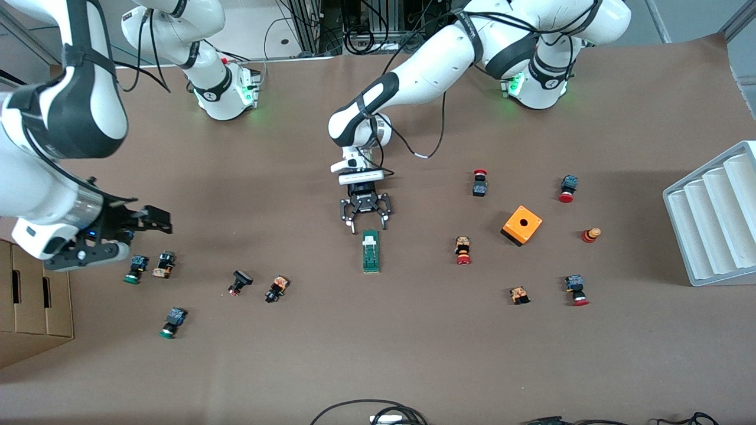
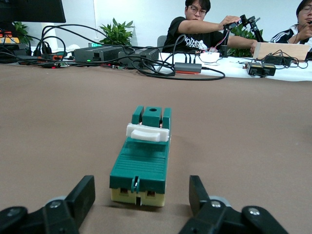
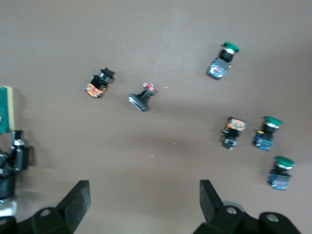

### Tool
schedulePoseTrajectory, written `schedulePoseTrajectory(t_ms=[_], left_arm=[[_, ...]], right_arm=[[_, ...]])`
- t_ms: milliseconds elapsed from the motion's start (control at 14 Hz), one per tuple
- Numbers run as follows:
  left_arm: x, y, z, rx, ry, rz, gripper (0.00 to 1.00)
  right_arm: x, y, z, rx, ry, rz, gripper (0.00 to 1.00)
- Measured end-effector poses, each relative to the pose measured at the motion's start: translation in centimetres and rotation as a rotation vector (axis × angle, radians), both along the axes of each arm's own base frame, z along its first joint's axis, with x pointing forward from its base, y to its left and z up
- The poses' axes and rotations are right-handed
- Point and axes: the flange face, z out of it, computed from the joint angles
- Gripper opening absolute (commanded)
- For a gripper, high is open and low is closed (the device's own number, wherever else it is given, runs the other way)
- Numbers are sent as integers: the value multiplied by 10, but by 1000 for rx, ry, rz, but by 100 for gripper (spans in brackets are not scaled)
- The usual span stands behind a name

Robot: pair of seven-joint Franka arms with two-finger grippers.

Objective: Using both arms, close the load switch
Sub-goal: 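Reach the right gripper to the switch while the left gripper waits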

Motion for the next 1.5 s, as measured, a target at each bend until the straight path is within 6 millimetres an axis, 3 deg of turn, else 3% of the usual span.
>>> schedulePoseTrajectory(t_ms=[143, 429, 571, 714, 1214, 1500], left_arm=[[0, 0, 0, 3, 0, -1, 77], [2, 0, 0, 24, -5, -16, 73], [3, 1, 0, 29, -5, -16, 69], [3, 1, -1, 31, -4, -16, 65], [3, 2, -4, 38, -2, -18, 56], [3, 3, -5, 41, -2, -18, 50]], right_arm=[[4, 31, -4, 16, 8, -79, 100], [8, 117, -12, 15, 0, -263, 100], [9, 149, -16, 21, 7, -345, 100], [13, 165, -18, 27, 8, -407, 100], [23, 192, -38, 46, -10, -549, 100], [13, 247, -68, 38, -9, -676, 99]])
